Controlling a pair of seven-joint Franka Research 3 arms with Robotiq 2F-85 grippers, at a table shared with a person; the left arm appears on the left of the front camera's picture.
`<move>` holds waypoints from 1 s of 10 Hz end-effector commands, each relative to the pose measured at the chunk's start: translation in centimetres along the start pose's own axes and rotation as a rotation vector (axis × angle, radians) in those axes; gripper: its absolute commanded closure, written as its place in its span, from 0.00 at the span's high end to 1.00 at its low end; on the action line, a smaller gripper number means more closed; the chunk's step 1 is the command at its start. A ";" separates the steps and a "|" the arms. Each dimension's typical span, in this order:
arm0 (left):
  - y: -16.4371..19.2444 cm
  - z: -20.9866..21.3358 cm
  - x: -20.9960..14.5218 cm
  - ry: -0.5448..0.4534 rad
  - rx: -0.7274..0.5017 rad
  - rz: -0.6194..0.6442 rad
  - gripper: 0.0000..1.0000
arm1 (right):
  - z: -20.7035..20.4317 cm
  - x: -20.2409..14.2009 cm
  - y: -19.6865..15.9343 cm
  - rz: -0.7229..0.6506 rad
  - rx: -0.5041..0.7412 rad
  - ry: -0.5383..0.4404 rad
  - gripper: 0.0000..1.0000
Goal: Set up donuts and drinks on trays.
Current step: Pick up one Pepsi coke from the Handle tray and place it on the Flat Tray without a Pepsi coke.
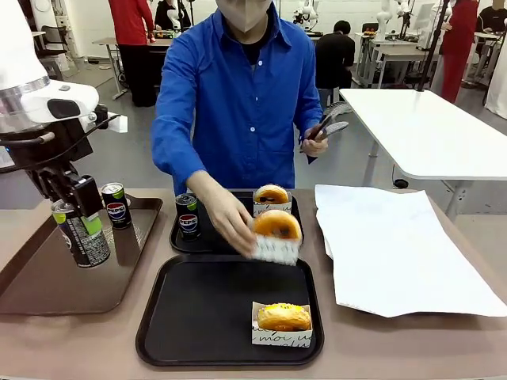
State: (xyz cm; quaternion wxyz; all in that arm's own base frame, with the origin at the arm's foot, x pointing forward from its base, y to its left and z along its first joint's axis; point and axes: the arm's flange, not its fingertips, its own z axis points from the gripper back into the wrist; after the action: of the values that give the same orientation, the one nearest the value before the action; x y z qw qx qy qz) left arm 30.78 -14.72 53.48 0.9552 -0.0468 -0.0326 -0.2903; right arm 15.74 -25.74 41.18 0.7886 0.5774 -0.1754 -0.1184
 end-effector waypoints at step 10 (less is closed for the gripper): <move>0.5 -1.1 -2.4 -0.097 0.031 0.118 0.58 | 0.1 -0.1 0.1 0.015 0.015 -0.004 1.00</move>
State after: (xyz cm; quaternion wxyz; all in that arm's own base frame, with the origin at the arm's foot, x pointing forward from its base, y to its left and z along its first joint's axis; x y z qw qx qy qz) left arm 28.51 -10.28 53.76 0.9671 -0.0465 -0.0617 -0.2426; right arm 15.73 -25.74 41.18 0.7885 0.5774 -0.1755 -0.1185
